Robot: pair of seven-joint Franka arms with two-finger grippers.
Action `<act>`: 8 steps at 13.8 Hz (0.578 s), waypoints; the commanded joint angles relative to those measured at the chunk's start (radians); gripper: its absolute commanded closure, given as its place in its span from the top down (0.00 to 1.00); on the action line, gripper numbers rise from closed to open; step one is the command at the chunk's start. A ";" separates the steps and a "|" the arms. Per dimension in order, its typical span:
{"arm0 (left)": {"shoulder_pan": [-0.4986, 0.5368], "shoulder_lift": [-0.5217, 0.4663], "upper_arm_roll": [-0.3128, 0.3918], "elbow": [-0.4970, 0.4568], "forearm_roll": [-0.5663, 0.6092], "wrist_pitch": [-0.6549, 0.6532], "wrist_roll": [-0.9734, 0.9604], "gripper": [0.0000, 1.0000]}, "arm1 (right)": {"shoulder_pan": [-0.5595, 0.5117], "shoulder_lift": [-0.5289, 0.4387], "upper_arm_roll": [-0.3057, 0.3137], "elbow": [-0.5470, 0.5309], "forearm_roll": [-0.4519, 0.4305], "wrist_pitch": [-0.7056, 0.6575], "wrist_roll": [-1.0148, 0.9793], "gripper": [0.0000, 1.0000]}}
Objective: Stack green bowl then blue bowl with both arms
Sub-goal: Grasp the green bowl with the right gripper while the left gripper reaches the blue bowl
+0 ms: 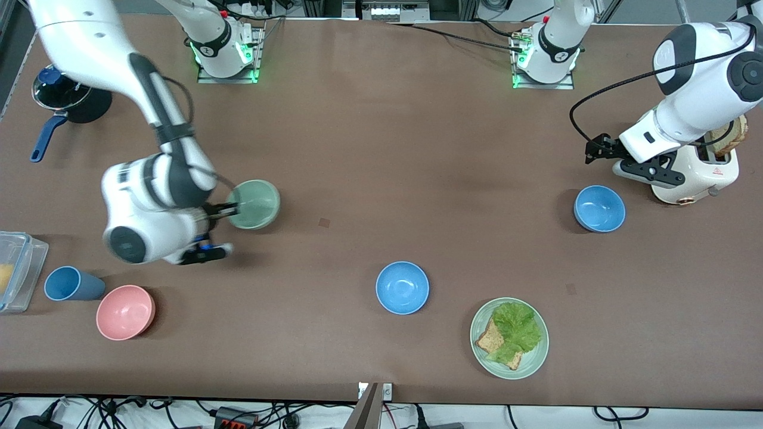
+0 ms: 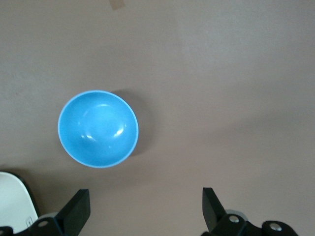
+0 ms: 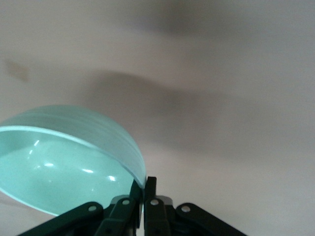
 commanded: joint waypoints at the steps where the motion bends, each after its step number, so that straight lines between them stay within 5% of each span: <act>1: 0.077 0.079 -0.004 -0.002 0.014 0.095 0.125 1.00 | 0.106 0.002 -0.001 0.006 0.043 -0.010 0.044 0.00; 8: 0.155 0.314 -0.004 0.124 0.012 0.170 0.276 0.82 | 0.316 0.077 -0.001 0.006 0.099 0.169 0.266 0.00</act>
